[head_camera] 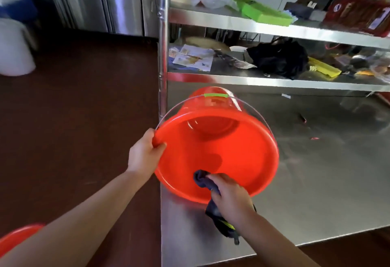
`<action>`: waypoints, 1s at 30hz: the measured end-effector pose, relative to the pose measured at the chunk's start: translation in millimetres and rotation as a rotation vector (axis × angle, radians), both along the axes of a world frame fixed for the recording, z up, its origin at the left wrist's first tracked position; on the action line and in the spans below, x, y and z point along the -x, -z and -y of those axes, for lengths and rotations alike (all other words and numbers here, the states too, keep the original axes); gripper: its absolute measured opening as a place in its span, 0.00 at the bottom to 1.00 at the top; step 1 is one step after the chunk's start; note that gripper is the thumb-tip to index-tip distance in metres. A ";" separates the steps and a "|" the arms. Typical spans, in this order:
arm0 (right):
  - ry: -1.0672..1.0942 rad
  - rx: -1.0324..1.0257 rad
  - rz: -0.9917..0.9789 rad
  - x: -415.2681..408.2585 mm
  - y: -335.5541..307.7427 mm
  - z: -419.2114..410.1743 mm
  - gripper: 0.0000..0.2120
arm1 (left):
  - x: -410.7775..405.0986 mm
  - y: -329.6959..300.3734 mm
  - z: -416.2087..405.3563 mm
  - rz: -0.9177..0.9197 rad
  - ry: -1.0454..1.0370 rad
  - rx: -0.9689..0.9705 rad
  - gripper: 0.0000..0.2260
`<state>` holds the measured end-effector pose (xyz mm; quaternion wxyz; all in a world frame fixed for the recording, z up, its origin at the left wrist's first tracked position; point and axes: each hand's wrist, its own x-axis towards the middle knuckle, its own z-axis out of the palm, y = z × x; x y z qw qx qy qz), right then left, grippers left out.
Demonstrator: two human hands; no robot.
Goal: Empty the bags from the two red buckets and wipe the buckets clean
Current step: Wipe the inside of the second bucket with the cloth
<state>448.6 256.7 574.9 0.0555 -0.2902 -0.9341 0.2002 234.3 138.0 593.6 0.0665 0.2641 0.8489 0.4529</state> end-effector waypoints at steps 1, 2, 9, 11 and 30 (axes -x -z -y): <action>-0.018 -0.004 0.024 5.7 6.2 -4.2 0.19 | -1.8 3.0 -0.5 -0.006 -0.006 0.003 0.07; -0.037 -0.013 0.053 12.0 12.7 -7.4 0.19 | -3.1 5.9 -0.5 -0.012 -0.011 0.011 0.07; -0.175 -0.145 0.244 51.0 71.0 -6.1 0.23 | -1.4 31.8 7.6 0.101 -0.064 -0.098 0.21; -0.227 -0.121 0.350 53.6 88.9 -0.9 0.26 | -2.9 50.6 13.4 0.071 -0.146 -0.059 0.31; -0.056 -0.313 0.305 120.5 145.1 -10.7 0.32 | 4.4 134.3 26.2 0.396 0.187 -0.245 0.14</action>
